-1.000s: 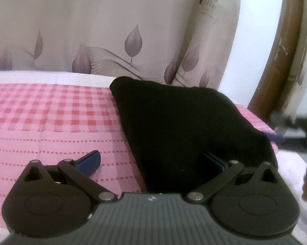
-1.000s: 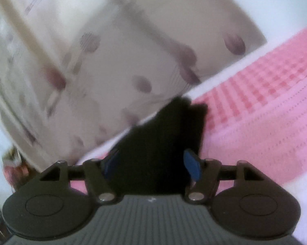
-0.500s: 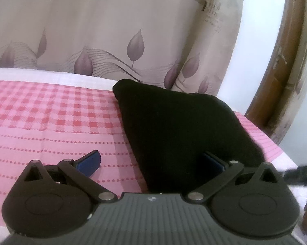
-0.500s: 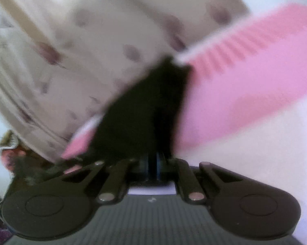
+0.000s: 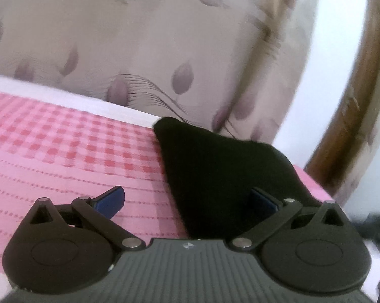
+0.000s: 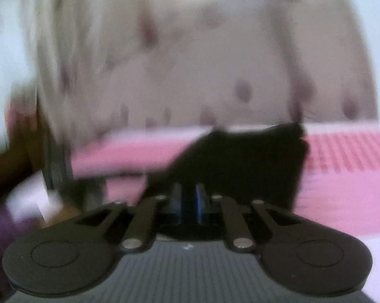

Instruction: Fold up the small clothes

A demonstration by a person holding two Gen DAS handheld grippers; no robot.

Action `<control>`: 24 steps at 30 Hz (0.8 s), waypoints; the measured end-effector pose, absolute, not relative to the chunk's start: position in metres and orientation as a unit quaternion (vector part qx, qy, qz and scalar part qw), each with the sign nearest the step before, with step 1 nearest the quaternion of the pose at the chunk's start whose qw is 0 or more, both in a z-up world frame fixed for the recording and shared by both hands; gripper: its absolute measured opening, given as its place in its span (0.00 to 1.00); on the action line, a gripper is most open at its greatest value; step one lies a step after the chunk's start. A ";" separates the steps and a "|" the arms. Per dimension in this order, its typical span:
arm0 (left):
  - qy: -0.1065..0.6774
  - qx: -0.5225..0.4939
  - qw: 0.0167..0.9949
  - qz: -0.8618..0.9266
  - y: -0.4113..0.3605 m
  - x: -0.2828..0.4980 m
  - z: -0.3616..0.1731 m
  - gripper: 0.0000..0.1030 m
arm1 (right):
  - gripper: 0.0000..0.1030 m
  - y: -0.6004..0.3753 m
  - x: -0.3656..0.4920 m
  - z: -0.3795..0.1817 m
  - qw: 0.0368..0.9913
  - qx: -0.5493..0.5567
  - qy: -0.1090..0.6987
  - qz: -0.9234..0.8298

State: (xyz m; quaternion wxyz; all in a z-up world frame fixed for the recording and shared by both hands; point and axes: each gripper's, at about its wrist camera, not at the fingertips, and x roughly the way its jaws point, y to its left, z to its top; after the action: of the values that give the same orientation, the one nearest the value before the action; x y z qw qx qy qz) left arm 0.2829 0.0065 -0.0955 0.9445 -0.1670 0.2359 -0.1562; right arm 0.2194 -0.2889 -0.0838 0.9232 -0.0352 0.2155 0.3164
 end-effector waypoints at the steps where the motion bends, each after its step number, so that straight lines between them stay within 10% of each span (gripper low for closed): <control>1: 0.237 -0.179 0.943 -0.152 0.010 0.284 -0.096 1.00 | 0.21 -0.273 0.218 -0.088 0.921 -0.078 0.211 0.319; 8: 0.250 -0.248 0.927 -0.126 0.034 0.294 -0.102 1.00 | 0.31 -0.225 0.228 -0.105 0.897 -0.208 0.210 0.328; 12: 0.253 -0.271 0.921 -0.117 0.041 0.295 -0.105 1.00 | 0.11 -0.227 0.234 -0.107 0.897 -0.188 0.235 0.325; 24: 0.231 -0.187 0.944 -0.147 0.014 0.285 -0.096 1.00 | 0.05 -0.278 0.193 -0.091 0.901 -0.066 0.210 0.373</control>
State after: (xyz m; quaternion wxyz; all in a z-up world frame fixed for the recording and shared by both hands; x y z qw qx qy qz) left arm 0.2854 0.0141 -0.0959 0.9435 -0.1873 0.2306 -0.1466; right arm 0.1929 -0.2778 -0.0905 0.9011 -0.0664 0.2103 0.3733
